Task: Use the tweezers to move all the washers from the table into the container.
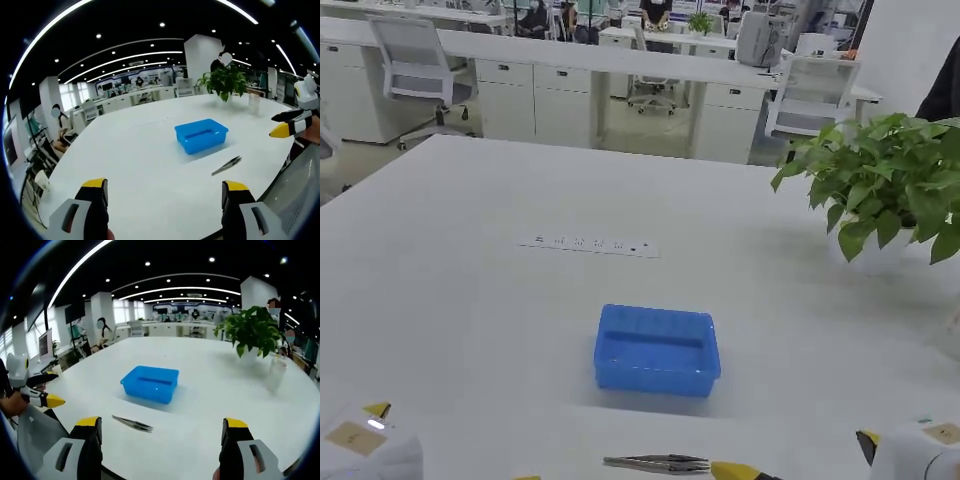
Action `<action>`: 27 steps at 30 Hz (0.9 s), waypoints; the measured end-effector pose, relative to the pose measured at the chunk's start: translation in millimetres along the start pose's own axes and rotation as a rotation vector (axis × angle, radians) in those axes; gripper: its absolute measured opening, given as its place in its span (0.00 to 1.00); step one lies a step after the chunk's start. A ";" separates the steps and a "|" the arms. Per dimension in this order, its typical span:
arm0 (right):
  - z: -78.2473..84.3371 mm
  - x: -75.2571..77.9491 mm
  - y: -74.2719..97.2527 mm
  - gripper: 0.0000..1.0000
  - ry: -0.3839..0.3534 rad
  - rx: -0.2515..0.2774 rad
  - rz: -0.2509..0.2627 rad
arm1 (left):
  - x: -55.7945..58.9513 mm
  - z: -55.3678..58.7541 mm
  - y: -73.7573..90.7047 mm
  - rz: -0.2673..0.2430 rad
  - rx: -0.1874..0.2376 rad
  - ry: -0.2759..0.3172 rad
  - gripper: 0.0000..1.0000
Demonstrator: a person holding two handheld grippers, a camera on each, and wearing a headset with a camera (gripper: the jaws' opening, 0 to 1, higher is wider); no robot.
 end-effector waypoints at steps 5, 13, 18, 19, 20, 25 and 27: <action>-1.8 -1.4 -0.3 0.99 -0.003 0.009 -0.016 | -3.1 -1.7 0.9 0.015 0.008 0.047 0.97; -5.5 -5.0 1.2 0.99 0.015 0.019 -0.028 | -3.4 -6.5 4.7 0.029 0.025 0.063 0.96; -7.2 -6.2 1.8 0.99 0.024 0.018 -0.032 | -3.6 -10.9 5.7 0.030 0.035 0.055 0.96; -7.8 -6.6 1.9 0.99 0.027 0.019 -0.034 | -3.9 -11.4 5.9 0.028 0.035 0.051 0.96; -7.9 -6.9 1.9 0.99 0.030 0.018 -0.035 | -3.7 -12.1 6.3 0.028 0.037 0.051 0.96; -9.2 -6.3 4.4 0.99 0.042 0.016 -0.034 | -3.9 -14.9 8.0 0.027 0.043 0.054 0.96; -9.8 -5.7 5.2 0.99 0.035 0.018 -0.033 | -4.0 -14.9 8.5 0.026 0.043 0.056 0.96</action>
Point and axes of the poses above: the centre of the closed fingertips' face, and the gripper's own axes: y roughly backward along the fingers, x roughly to its right, z roughly out of its underside, the point moved 10 cm from there along y, roughly backward along the fingers, and after that the axes turned 1 degree about z, right-handed, at the moved point
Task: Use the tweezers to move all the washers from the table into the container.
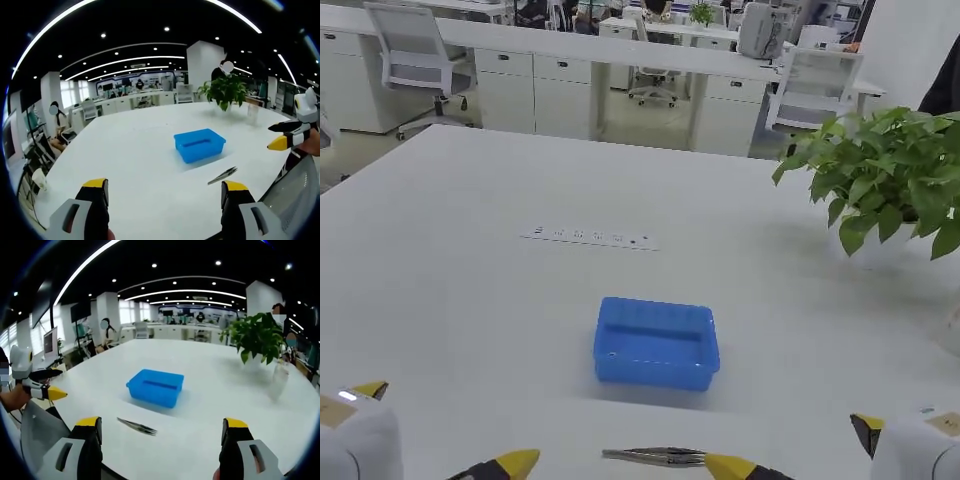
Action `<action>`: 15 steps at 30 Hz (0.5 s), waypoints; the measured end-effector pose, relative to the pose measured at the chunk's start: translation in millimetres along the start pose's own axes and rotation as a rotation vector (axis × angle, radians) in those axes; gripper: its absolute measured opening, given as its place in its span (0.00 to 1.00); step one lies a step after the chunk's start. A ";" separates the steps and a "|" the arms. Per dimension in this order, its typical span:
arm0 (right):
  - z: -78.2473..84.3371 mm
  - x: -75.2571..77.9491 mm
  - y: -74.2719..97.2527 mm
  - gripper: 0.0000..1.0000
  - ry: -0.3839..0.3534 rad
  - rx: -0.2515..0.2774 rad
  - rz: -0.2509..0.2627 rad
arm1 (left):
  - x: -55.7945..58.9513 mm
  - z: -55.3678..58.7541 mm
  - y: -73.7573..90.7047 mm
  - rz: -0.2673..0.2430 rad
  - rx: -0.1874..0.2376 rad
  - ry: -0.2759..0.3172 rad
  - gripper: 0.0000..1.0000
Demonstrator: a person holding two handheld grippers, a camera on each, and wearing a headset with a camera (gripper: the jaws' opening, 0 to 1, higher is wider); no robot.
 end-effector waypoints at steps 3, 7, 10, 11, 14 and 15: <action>-0.8 0.0 0.8 0.99 0.002 -0.001 0.000 | -0.3 0.2 0.1 0.000 -0.003 -0.001 0.96; -4.1 -0.6 2.2 0.99 0.005 0.005 0.000 | -0.5 -1.6 0.7 0.001 0.001 -0.004 0.96; -7.5 -1.5 3.3 0.99 0.005 0.013 -0.002 | -1.2 -2.8 0.7 0.002 0.004 -0.002 0.95; -8.6 -1.5 3.7 0.99 0.005 0.019 -0.001 | -1.9 -2.9 0.4 0.004 0.005 0.011 0.95; -9.3 -0.5 3.3 0.99 0.005 0.020 0.002 | -2.9 -3.8 0.1 0.002 0.012 0.011 0.95; -9.3 -0.1 3.2 0.99 0.003 0.021 0.003 | -2.9 -4.2 0.2 0.001 0.010 0.007 0.95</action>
Point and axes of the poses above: the centre of the closed fingertips' face, and the gripper's own axes: y roughly backward along the fingers, x roughly to its right, z roughly out of its underside, the point moved 10 cm from there along y, roughly backward along the fingers, and after that the axes turned 1 degree about z, right-handed, at the moved point
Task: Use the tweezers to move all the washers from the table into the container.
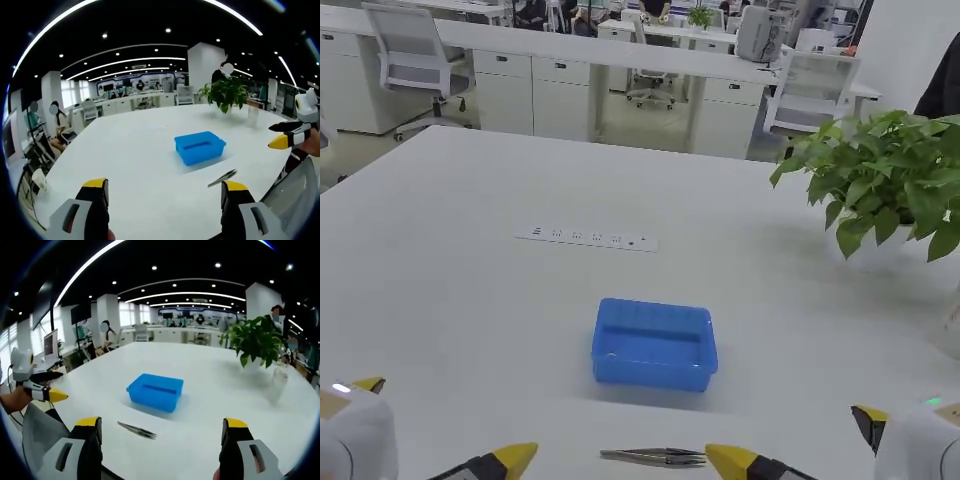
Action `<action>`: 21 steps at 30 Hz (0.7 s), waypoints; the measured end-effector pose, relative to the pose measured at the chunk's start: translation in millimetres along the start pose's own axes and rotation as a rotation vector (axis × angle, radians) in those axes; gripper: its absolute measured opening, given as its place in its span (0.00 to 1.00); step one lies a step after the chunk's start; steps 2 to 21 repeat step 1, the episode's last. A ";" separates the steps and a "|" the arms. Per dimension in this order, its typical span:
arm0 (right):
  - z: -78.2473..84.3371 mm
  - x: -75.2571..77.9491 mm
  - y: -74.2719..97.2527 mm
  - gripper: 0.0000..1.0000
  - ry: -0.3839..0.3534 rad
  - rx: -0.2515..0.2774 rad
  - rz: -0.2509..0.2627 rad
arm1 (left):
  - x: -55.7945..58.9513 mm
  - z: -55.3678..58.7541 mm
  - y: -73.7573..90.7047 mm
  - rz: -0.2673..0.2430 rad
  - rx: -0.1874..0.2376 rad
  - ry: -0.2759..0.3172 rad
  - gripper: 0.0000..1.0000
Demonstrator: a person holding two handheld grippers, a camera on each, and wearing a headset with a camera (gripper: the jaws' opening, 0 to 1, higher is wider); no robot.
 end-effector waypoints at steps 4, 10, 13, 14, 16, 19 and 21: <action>-0.1 0.5 0.0 0.99 -0.001 0.001 0.002 | -0.1 -0.1 -0.1 0.000 -0.002 -0.005 0.95; -0.1 0.5 0.0 0.99 -0.001 0.001 0.002 | -0.1 -0.1 -0.1 0.000 -0.002 -0.005 0.95; -0.1 0.5 0.0 0.99 -0.001 0.001 0.002 | -0.1 -0.1 -0.1 0.000 -0.002 -0.005 0.95; -0.1 0.5 0.0 0.99 -0.001 0.001 0.002 | -0.1 -0.1 -0.1 0.000 -0.002 -0.005 0.95; -0.1 0.5 0.0 0.99 -0.001 0.001 0.002 | -0.1 -0.1 -0.1 0.000 -0.002 -0.005 0.95; -0.1 0.5 0.0 0.99 -0.001 0.001 0.002 | -0.1 -0.1 -0.1 0.000 -0.002 -0.005 0.95; -0.1 0.5 0.0 0.99 -0.001 0.001 0.002 | -0.1 -0.1 -0.1 0.000 -0.002 -0.005 0.95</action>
Point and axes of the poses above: the centre of the closed fingertips' face, and the gripper's own axes: y roughly backward along the fingers, x roughly to its right, z roughly out of its underside, the point moved 10 cm from there along y, roughly backward along the fingers, and after that the axes turned 1 degree about z, right-handed, at the moved point
